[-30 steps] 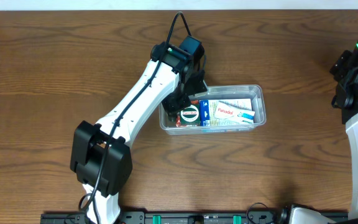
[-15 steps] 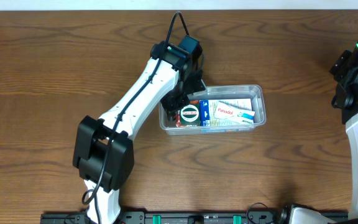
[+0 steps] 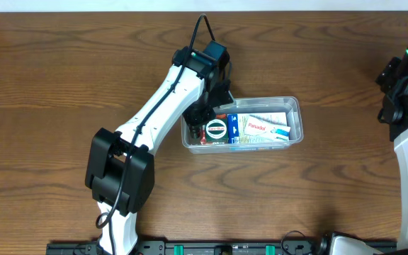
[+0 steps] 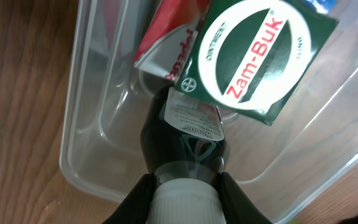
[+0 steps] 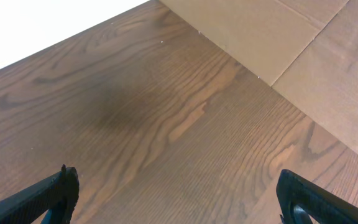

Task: Pack container
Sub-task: 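Lower the bottle upright into the container's left corner and release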

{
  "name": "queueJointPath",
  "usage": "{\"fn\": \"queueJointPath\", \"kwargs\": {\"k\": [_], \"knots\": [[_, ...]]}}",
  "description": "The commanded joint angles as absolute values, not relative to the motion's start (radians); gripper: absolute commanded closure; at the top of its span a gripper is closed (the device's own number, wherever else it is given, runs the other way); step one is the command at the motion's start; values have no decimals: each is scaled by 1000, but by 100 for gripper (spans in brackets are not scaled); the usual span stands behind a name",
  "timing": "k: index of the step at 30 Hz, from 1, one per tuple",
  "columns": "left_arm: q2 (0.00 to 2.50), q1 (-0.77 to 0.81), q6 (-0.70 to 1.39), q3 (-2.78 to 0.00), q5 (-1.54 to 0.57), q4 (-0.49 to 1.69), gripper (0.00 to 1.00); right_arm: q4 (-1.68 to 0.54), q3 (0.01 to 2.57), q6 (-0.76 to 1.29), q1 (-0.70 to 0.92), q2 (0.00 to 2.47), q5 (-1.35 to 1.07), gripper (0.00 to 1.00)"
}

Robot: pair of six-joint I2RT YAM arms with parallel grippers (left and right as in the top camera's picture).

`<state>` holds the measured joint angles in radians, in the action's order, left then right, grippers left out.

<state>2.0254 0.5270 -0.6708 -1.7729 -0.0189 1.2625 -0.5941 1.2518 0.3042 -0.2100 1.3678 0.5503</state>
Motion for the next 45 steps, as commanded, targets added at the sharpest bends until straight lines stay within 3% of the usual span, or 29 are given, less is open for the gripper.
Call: {"fn": "queueJointPath", "kwargs": {"k": [1,45], "knots": [[2026,523,-684,-1770,-53,1265,86,-595,1252,318,-216,1371,564,1],[2026,474,-692,-1696,-41,1195,86,-595,1252,318,-216,1371,564,1]]}}
